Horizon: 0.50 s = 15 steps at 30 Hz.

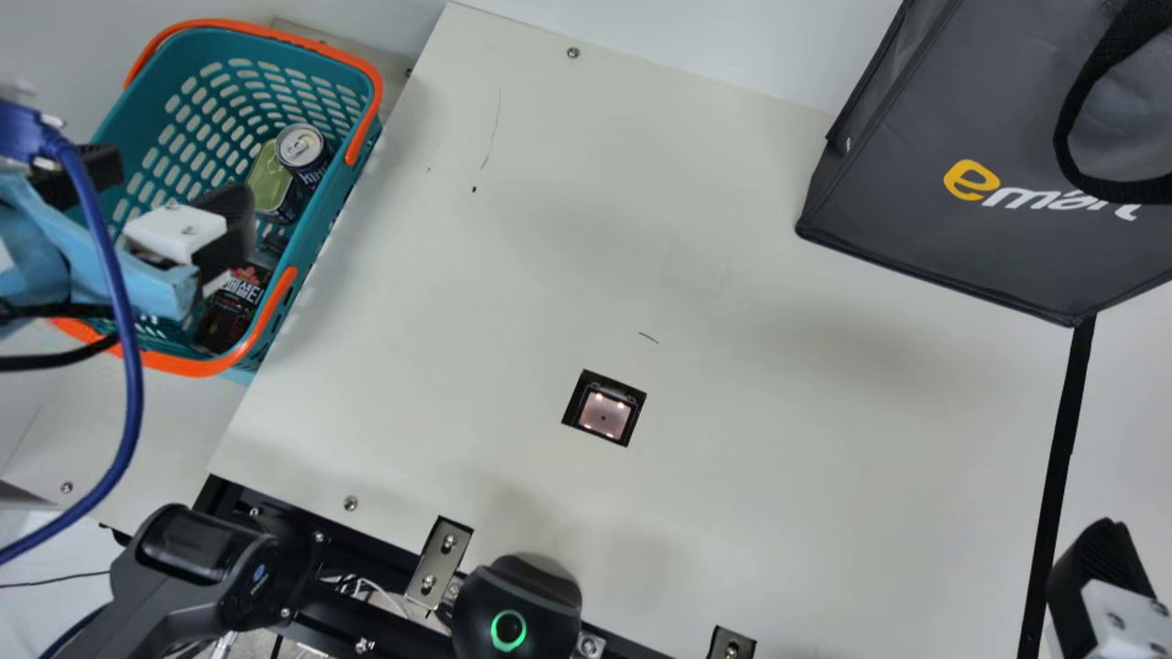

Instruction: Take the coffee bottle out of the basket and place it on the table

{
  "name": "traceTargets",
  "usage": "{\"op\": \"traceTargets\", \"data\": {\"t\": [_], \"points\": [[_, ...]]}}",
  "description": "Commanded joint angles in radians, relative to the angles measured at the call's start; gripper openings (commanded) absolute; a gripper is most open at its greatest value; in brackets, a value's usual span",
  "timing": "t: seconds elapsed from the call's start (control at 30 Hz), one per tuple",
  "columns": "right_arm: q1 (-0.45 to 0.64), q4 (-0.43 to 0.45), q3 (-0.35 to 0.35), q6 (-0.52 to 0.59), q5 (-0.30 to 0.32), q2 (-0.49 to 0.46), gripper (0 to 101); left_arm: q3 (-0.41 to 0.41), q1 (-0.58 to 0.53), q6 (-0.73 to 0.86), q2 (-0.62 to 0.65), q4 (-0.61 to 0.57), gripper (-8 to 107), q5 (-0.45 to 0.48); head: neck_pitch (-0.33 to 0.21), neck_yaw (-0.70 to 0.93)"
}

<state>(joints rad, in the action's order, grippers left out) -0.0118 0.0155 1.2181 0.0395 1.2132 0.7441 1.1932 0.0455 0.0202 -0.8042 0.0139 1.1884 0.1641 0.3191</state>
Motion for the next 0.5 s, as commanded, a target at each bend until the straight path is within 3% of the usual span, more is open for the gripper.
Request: {"op": "traceTargets", "data": {"t": [0.0,0.47], "points": [[0.0,0.0,0.0,0.0,0.0,0.0,91,-0.001,0.027,0.003,-0.009,0.002,90,-0.009,-0.026,0.002],[0.0,0.0,0.0,0.0,0.0,0.0,91,0.007,0.259,0.08,-0.098,-0.05,90,-0.091,-0.026,0.002]]}}
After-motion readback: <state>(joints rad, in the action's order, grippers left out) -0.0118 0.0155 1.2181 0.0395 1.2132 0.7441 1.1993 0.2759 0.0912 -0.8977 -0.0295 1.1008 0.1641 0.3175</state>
